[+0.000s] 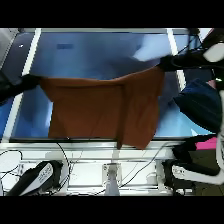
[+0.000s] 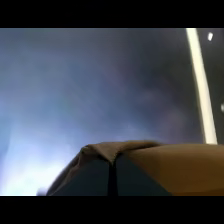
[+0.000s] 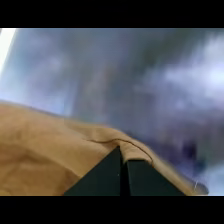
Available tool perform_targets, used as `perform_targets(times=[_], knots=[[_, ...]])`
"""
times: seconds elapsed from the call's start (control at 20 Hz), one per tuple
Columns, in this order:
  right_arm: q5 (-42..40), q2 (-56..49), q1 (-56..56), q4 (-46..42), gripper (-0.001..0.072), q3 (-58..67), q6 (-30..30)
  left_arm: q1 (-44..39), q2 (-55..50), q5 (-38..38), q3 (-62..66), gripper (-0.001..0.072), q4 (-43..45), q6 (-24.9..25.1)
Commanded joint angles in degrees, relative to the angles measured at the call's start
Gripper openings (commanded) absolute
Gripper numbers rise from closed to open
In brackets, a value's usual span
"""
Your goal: Fold the clothes and pants, and hang the long-sleeved shirts on hangers.
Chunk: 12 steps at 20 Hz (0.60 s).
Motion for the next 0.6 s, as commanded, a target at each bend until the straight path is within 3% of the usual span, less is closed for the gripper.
perform_targets(times=[0.0, 0.3, 0.55], knots=[[-1.79, -12.68, 0.09, 1.84, 0.0011, 0.04, 0.37, -0.24, -16.61, 3.98, -0.48, 0.0017, 0.59, 0.13], [-14.6, -19.15, 0.07, 5.14, 0.0012, 0.07, 0.35, -1.49, -23.54, 11.63, 0.92, 0.0017, -0.07, 1.03], [-27.54, -19.15, 0.07, 4.92, 0.0011, 0.04, 0.33, -1.57, -23.56, 24.79, 2.56, 0.0018, -0.07, 10.93]])
